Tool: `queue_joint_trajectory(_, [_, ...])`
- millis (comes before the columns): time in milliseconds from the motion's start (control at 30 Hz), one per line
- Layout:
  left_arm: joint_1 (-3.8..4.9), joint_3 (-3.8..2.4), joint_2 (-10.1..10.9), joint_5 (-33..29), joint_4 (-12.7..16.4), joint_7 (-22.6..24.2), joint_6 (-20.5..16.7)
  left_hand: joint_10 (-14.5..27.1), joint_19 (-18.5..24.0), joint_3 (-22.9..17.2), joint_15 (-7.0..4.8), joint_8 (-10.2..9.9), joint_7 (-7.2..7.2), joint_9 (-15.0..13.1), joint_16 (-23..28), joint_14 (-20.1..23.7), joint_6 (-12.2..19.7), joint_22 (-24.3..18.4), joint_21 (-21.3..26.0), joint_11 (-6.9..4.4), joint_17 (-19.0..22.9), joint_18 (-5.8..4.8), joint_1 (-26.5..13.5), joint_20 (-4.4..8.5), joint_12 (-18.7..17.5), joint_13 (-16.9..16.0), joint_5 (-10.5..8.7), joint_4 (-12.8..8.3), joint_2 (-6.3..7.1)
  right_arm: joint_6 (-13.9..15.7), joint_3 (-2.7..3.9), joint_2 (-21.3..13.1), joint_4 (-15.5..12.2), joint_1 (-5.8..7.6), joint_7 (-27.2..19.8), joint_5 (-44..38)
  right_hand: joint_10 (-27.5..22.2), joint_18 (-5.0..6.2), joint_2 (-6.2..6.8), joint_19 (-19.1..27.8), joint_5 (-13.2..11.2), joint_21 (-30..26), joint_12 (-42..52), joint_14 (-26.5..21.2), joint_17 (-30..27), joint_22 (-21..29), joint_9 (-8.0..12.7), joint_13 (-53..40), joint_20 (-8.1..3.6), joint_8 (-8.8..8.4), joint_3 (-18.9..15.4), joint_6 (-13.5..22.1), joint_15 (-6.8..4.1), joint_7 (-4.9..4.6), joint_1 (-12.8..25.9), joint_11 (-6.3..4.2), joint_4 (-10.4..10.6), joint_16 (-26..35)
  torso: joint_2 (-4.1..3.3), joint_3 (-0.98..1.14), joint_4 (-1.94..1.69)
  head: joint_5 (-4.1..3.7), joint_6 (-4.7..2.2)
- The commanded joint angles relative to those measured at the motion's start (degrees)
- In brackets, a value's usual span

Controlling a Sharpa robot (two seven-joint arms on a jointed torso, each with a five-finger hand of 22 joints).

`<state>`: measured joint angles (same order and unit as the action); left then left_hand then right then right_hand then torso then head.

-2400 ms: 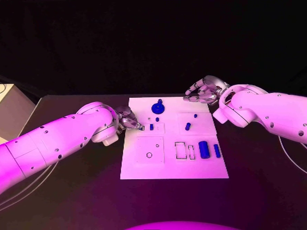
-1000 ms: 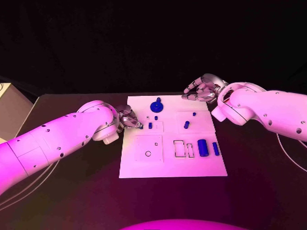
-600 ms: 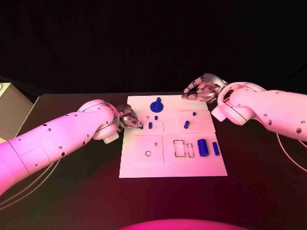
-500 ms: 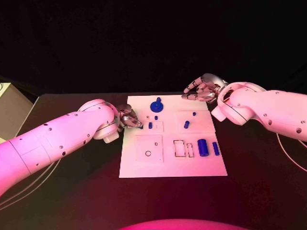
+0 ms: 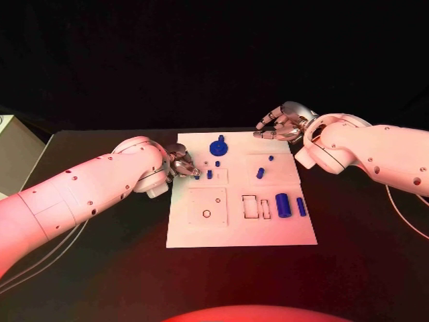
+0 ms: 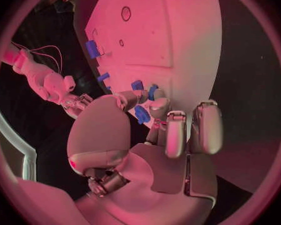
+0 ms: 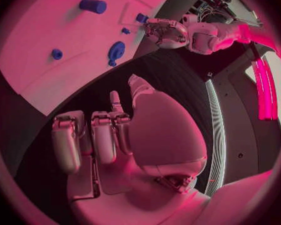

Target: Assemble the parts on the task board

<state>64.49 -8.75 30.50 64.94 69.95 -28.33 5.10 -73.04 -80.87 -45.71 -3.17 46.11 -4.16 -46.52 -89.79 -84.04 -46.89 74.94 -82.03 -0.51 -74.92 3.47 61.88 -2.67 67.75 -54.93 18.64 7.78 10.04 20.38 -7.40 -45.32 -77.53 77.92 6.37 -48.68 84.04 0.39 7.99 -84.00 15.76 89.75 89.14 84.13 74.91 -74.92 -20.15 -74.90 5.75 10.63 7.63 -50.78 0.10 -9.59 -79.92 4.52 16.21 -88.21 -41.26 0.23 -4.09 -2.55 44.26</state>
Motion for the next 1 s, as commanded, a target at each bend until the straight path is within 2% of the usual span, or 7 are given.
queue_joint_trajectory(33, [-0.49, 0.37, -0.37, 0.19, -0.05, -0.35, 2.52, -0.55, -0.13, -7.97, -0.54, -0.09, 0.43, 0.13, -0.21, -5.96, 0.12, 0.53, -0.12, -0.05, -15.08, -0.01, -0.83, -0.05, 0.22, -0.07, 0.24, -8.59, 0.31, -0.19, 0.03, -0.03, -0.10, -0.01, -0.45, -0.48, 4.66, -0.30, 0.28, -5.90, 0.25, -0.04, -0.14, 4.80, 10.71, -14.82, -0.08, -13.96, -0.01, 0.36, 0.44, 0.50, 0.01, 0.06, 0.09, 0.18, 0.04, 0.35, 0.08, -0.02, -0.07, -0.07, 0.09])
queue_joint_trajectory(200, [-0.48, 0.39, -0.35, 0.40, -0.07, -0.37, 3.04, -0.74, -0.12, -7.30, -0.62, -0.01, 0.59, 0.24, -0.21, -5.96, 0.15, 0.53, -0.09, -0.16, -15.08, -0.01, -1.15, -0.01, 0.30, -0.19, 0.25, -8.53, 0.70, -0.16, 0.03, -0.02, -0.08, -0.01, -0.47, -0.48, 4.62, -0.30, 0.42, -5.90, 0.28, -0.04, -0.17, 4.78, 10.65, -14.82, -0.09, -13.93, -0.01, 0.40, 0.50, 0.50, 0.01, 0.07, 0.24, 0.17, 0.10, 0.39, 0.06, -0.05, -0.07, -0.10, 0.12])
queue_joint_trajectory(400, [-0.47, 0.42, -0.14, 1.06, -0.10, -0.47, 3.89, -0.94, -0.11, -4.18, -0.91, 0.04, 1.27, 0.84, -0.21, -5.96, 0.13, 0.48, 0.05, -0.62, -15.08, 0.00, -2.11, 0.27, 0.24, -0.05, -0.10, -7.53, 1.58, -0.12, 0.03, -0.05, -0.06, -0.01, -0.51, -0.48, 4.62, -0.30, 0.42, -5.90, 0.28, -0.04, -0.17, 4.78, 10.65, -14.82, -0.09, -13.93, -0.01, 0.40, 0.50, 0.50, 0.01, 0.07, 0.24, 0.17, 0.10, 0.39, 0.10, -0.05, -0.07, -0.06, 0.17])
queue_joint_trajectory(433, [-0.48, 0.43, -0.10, 1.19, -0.10, -0.49, 4.03, -0.94, -0.14, -3.17, -1.00, -0.03, 1.42, 1.12, -0.21, -5.96, -0.08, 0.51, 0.06, -0.72, -15.08, -0.01, -2.38, 0.36, 0.25, -0.04, -0.24, -7.04, 1.72, -0.11, 0.03, -0.05, -0.06, -0.01, -0.52, -0.48, 4.62, -0.30, 0.42, -5.90, 0.28, -0.04, -0.17, 4.78, 10.65, -14.82, -0.09, -13.93, -0.01, 0.40, 0.50, 0.50, 0.01, 0.07, 0.24, 0.17, 0.10, 0.39, 0.09, -0.07, -0.08, -0.05, 0.17])
queue_joint_trajectory(533, [-0.48, 0.44, 0.02, 1.43, -0.09, -0.54, 4.30, -0.82, -0.16, 3.16, -1.18, -0.49, 1.64, 2.55, -0.21, -5.96, -1.35, 0.42, 0.24, -0.83, -15.08, -0.05, -3.35, 0.51, 0.44, -0.19, -0.88, -4.33, 2.40, -0.08, 0.03, -0.07, -0.06, -0.01, -0.54, -0.48, 4.62, -0.30, 0.42, -5.90, 0.28, -0.04, -0.17, 4.78, 10.65, -14.82, -0.09, -13.93, -0.01, 0.40, 0.50, 0.50, 0.01, 0.07, 0.24, 0.17, 0.10, 0.39, 0.09, -0.09, -0.07, -0.08, 0.17])
queue_joint_trajectory(700, [-0.48, 0.46, 0.15, 1.74, -0.09, -0.60, 4.39, -0.55, -0.22, 10.04, -1.14, -0.81, 1.48, 3.75, -0.21, -5.96, -1.81, 0.37, 0.40, -0.73, -15.08, -0.04, -2.70, 0.52, 0.40, -0.17, -1.19, -1.43, 2.55, -0.04, 0.03, -0.10, -0.07, -0.01, -0.55, -0.48, 4.62, -0.30, 0.42, -5.90, 0.28, -0.04, -0.17, 4.78, 10.65, -14.82, -0.09, -13.93, -0.01, 0.40, 0.50, 0.50, 0.01, 0.07, 0.24, 0.17, 0.10, 0.39, 0.05, -0.09, -0.06, -0.07, 0.13])
queue_joint_trajectory(1000, [-0.49, 0.48, 0.30, 2.12, -0.07, -0.70, 4.29, -0.48, -0.26, 14.84, -1.10, -0.88, 1.38, 4.52, -0.21, -5.96, -1.91, 0.35, 0.50, -0.67, -15.08, -0.02, -1.48, 0.52, 0.40, -0.17, -1.59, 1.20, 2.55, 0.00, 0.03, -0.12, -0.06, -0.01, -0.58, -0.48, 4.64, -0.29, 0.50, -5.89, 0.26, -0.08, -0.16, 4.78, 10.62, -14.79, -0.08, -13.94, 0.00, 0.41, 0.53, 0.53, 0.01, 0.07, 0.33, 0.17, 0.12, 0.40, 0.03, -0.08, -0.06, -0.07, 0.12])
